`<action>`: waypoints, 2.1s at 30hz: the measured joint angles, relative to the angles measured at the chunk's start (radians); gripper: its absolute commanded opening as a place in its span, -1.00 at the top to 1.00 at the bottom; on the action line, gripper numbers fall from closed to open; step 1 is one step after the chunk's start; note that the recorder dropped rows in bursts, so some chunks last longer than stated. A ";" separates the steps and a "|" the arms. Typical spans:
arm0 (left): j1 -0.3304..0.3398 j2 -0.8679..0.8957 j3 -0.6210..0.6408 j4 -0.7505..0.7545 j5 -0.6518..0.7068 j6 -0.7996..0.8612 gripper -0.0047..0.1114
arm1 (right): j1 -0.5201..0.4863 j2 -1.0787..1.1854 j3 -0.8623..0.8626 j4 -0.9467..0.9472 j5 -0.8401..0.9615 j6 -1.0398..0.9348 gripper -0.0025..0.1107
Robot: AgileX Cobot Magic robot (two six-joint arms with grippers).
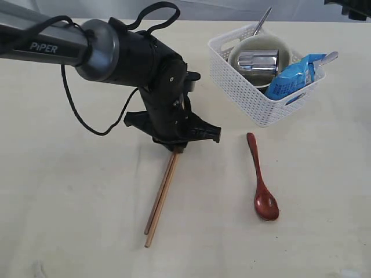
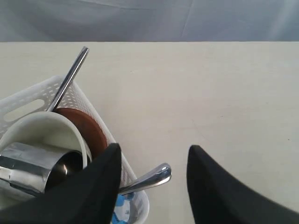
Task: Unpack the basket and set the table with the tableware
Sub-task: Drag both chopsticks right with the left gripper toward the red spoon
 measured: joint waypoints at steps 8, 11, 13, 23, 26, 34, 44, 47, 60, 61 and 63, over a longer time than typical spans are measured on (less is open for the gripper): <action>0.000 0.009 -0.002 -0.010 -0.148 -0.134 0.92 | 0.000 0.000 0.000 0.000 0.000 0.000 0.18; -0.002 0.013 -0.002 -0.013 -0.189 -0.188 0.92 | 0.000 0.000 0.000 0.000 0.000 0.000 0.18; -0.008 0.015 -0.002 -0.015 -0.222 -0.227 0.92 | 0.000 0.000 0.000 0.000 0.000 0.000 0.18; -0.014 0.015 -0.092 0.012 -0.151 -0.261 0.92 | 0.000 0.000 0.000 0.000 0.000 0.000 0.18; -0.014 0.015 -0.131 0.036 -0.064 -0.251 0.92 | 0.000 0.000 0.000 0.000 0.000 0.000 0.18; -0.017 0.015 -0.123 0.133 0.211 -0.156 0.92 | 0.000 0.000 0.000 0.000 0.000 0.000 0.18; -0.106 0.018 -0.071 0.138 0.215 -0.099 0.92 | 0.000 0.000 0.000 0.000 0.002 0.000 0.18; -0.130 0.018 -0.071 0.138 0.211 -0.095 0.92 | 0.000 0.000 0.000 0.000 0.002 0.000 0.18; -0.160 0.033 -0.071 0.130 0.195 -0.073 0.92 | 0.000 0.000 0.000 0.000 0.002 0.000 0.18; -0.169 0.033 -0.071 0.132 0.187 -0.073 0.92 | 0.000 0.000 0.000 0.000 0.002 0.000 0.18; -0.186 0.035 -0.075 0.130 0.166 -0.073 0.92 | 0.000 0.000 0.000 0.000 0.002 0.000 0.18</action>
